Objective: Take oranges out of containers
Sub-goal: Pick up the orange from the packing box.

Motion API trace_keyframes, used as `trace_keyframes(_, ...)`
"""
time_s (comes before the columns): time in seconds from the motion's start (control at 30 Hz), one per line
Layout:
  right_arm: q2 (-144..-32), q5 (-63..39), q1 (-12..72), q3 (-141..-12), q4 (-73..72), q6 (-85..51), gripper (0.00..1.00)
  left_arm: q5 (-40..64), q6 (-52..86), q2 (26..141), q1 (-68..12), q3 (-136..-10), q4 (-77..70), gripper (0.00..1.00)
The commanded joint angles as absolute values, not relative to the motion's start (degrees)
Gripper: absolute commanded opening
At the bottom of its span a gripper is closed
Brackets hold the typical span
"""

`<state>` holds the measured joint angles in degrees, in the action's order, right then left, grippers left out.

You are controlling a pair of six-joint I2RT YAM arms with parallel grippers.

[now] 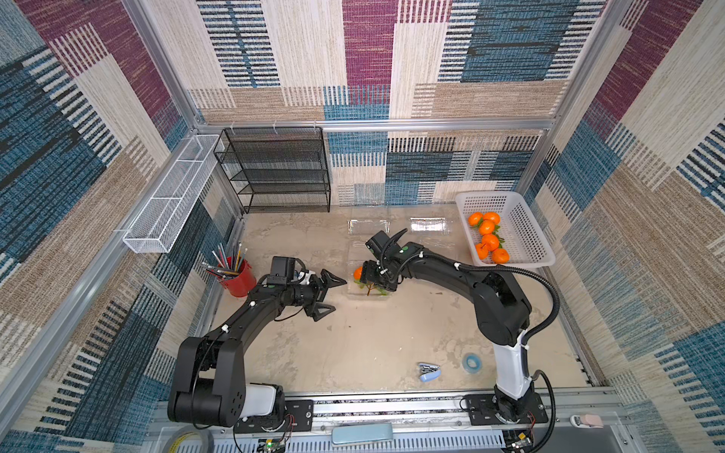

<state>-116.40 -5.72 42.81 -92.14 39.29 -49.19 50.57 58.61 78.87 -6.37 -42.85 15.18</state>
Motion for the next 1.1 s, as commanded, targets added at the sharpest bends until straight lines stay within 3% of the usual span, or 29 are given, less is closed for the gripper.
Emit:
trace_keyframes(0.0,-116.7,-2.6,43.5,-93.3,41.3,-49.4,0.71,52.3,59.4,79.4,-6.2,-43.2,13.6,0.99)
trace_keyframes(0.5,-123.0,1.2,45.3,-98.6,47.6,-47.6,0.50,53.5,59.8,79.9,-6.2,-41.9,12.5,0.99)
trace_keyframes(0.77,-124.2,3.4,45.4,-99.9,49.5,-47.5,0.26,54.1,59.5,80.2,-6.2,-42.3,12.6,0.99)
trace_keyframes(1.07,-122.5,4.5,45.3,-100.9,50.6,-47.7,0.13,54.4,60.4,80.1,-6.2,-41.9,11.5,0.99)
